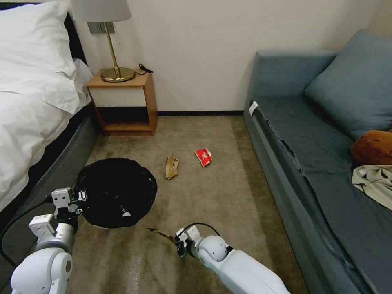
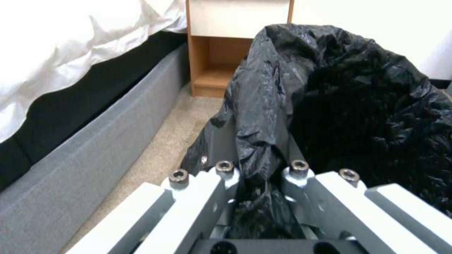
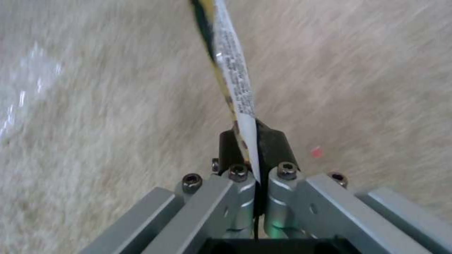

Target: Pick up the trash bin, then pick up the garbage on the floor and place it into the trash bin.

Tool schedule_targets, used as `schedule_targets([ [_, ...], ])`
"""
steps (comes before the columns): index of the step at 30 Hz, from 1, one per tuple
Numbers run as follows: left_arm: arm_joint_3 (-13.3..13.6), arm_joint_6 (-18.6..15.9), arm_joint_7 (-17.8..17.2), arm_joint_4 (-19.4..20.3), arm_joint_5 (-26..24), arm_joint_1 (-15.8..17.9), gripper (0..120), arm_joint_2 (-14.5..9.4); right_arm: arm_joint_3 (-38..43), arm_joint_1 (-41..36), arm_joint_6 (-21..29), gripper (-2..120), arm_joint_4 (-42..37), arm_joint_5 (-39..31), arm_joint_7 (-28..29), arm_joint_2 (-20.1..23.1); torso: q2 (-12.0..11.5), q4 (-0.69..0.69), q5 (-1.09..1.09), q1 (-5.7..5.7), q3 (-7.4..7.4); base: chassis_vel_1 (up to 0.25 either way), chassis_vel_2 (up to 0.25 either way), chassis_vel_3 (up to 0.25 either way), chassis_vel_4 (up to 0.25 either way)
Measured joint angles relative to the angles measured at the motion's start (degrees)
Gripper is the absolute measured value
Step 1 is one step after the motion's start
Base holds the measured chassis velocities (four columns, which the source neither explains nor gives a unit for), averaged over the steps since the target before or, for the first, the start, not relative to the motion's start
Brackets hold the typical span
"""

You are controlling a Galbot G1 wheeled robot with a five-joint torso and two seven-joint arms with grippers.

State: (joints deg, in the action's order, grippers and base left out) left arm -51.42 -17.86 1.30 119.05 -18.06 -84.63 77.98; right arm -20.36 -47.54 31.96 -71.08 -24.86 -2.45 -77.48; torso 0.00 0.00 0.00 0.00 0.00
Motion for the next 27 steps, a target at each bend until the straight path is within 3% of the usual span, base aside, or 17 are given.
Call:
schedule_targets([
  [11,0.17,-0.21,-0.09,0.91,-1.55,-0.21,5,-0.9,9.51,1.29,0.18,0,-8.24,-4.49,0.09,3.03,0.0,0.0,0.01,0.0,0.0,0.0,0.0,0.0,0.0],
  [14,0.32,-0.39,-0.12,0.89,-1.71,0.03,5,-1.29,13.52,3.09,0.58,0,-12.09,-7.86,0.27,4.75,0.0,-0.01,0.01,0.0,0.01,0.0,0.0,0.0,0.0],
  [15,0.67,-0.55,-0.38,0.88,-1.71,0.27,5,-1.38,16.26,4.91,1.92,0,-16.74,-12.77,1.41,6.41,0.0,0.0,0.01,0.0,0.0,0.0,0.0,0.0,0.0],
  [18,1.38,-0.8,-0.39,0.99,-1.68,0.59,5,-1.35,18.2,7.06,3.6,0,-23.44,-18.33,2.78,8.79,0.0,0.0,0.0,0.0,0.0,0.0,0.0,0.0,0.0],
  [27,2.63,-0.97,-0.44,1.93,-1.51,0.71,5,-1.03,16.49,10.48,5.67,0,-35.6,-28.49,4.78,12.85,0.0,-0.01,0.0,0.0,0.0,0.0,0.0,0.0,0.0],
])
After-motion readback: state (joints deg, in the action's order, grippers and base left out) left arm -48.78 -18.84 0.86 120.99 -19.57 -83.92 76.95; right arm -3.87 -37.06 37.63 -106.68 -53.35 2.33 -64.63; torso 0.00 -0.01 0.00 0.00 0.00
